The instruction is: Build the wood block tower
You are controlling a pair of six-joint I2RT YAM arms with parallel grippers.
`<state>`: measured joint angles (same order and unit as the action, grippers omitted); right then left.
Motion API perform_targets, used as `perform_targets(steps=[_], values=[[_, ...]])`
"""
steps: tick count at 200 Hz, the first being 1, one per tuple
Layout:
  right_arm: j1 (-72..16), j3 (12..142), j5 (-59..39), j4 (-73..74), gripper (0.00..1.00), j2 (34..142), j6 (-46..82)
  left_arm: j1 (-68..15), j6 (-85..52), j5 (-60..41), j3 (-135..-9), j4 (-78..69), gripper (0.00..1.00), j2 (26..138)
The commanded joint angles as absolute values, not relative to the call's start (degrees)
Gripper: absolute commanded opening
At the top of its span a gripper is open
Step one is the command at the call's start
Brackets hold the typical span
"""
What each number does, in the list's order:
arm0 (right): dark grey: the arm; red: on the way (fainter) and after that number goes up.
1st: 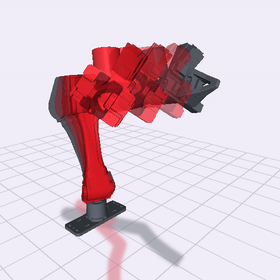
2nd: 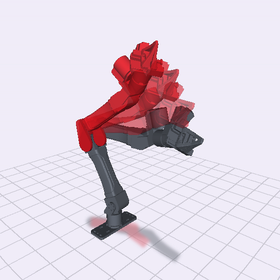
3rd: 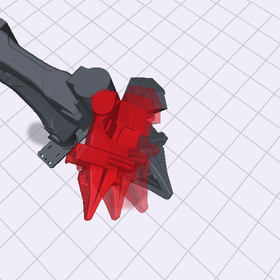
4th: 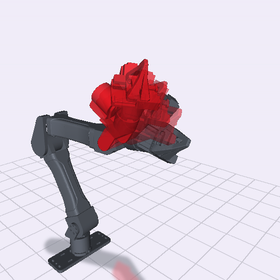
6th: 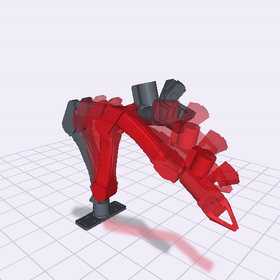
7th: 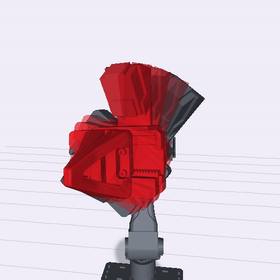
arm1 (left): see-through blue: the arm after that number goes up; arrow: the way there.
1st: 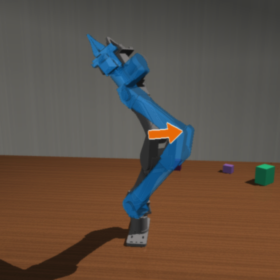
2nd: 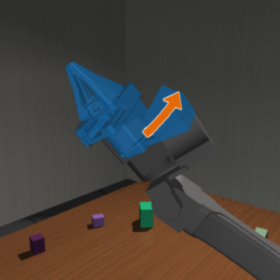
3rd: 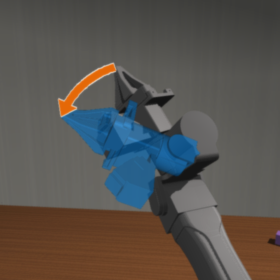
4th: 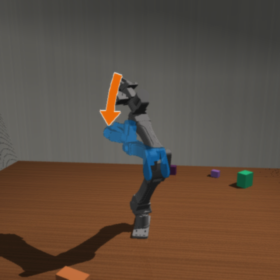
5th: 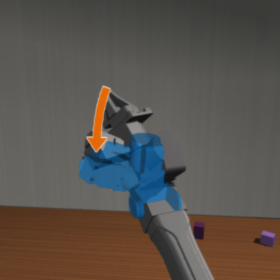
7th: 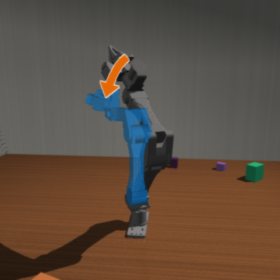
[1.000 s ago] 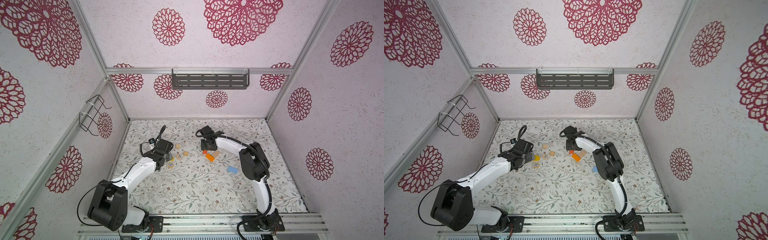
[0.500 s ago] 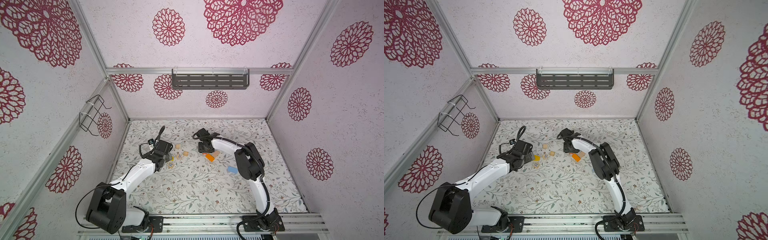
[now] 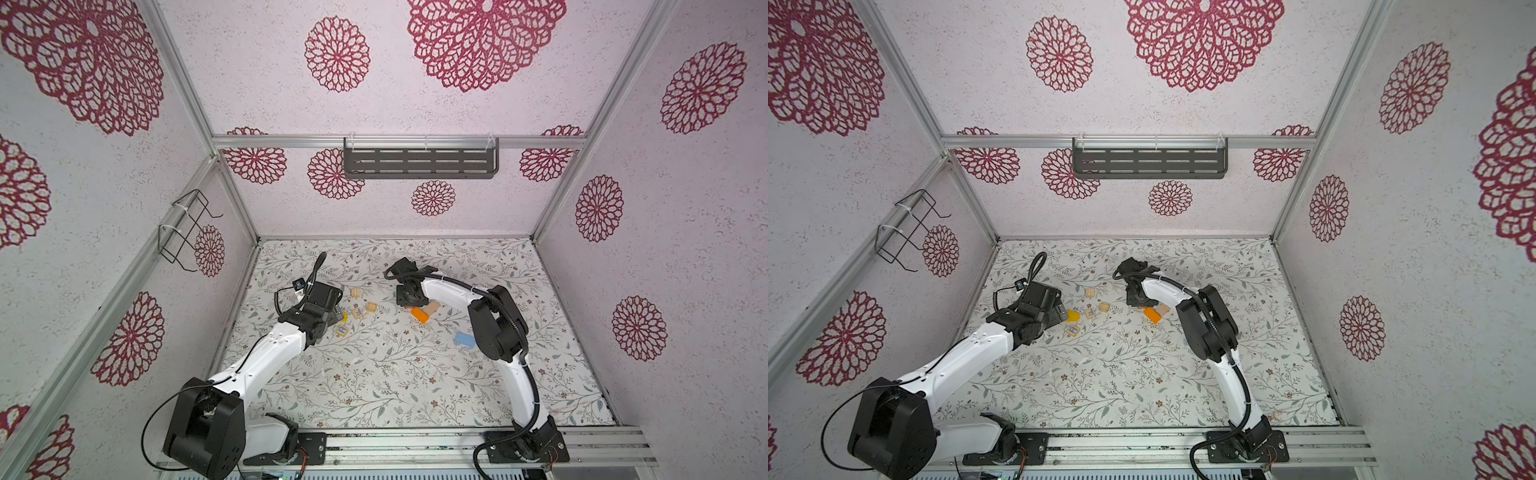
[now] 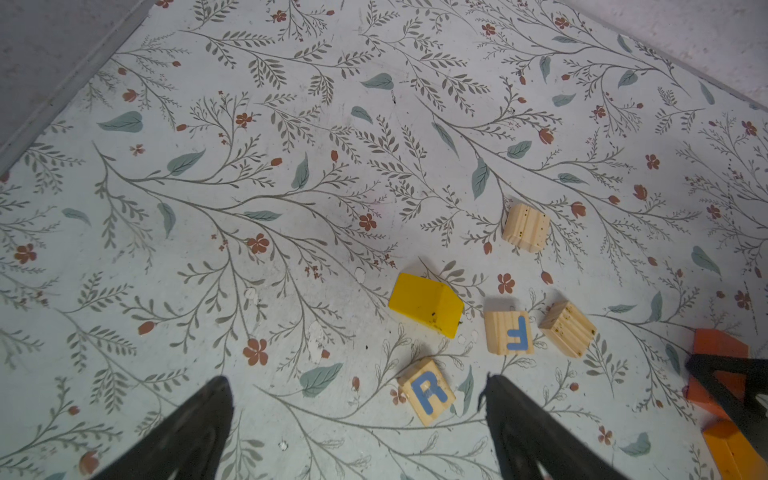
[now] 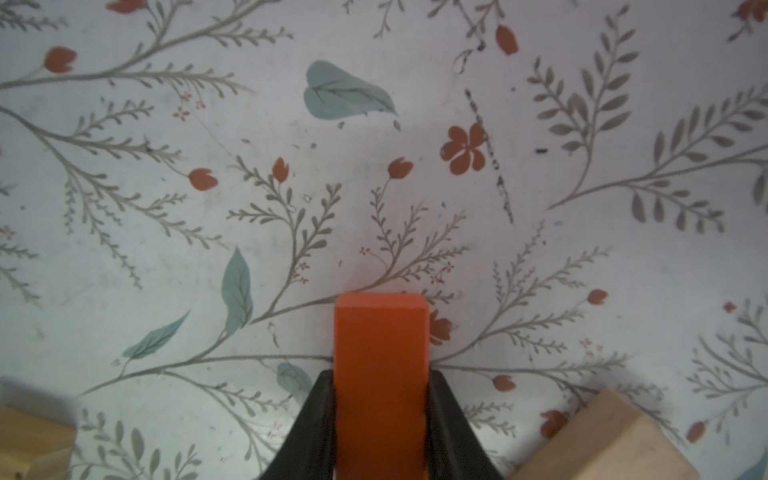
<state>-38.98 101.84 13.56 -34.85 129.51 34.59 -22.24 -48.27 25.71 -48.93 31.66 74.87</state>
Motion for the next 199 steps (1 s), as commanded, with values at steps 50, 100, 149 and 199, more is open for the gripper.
perform_targets(steps=[50, 100, 149, 199], values=[[-45.08, 98.97, 16.47, -37.95, 0.25, 120.38, 40.65, -22.35, -48.78, 24.39, -46.00, 32.70, 0.97, 70.78], [-50.04, 93.32, 17.61, -37.28, 0.24, 117.10, 46.64, -22.50, -48.50, 22.31, -42.36, 32.37, 0.97, 67.23], [-53.85, 85.82, 17.75, -34.13, 0.24, 114.48, 52.67, -23.04, -48.78, 20.31, -39.56, 31.35, 0.97, 65.46], [-55.16, 82.09, 17.52, -32.83, 0.23, 113.59, 54.36, -24.24, -48.98, 20.39, -38.85, 31.46, 0.97, 65.11]])
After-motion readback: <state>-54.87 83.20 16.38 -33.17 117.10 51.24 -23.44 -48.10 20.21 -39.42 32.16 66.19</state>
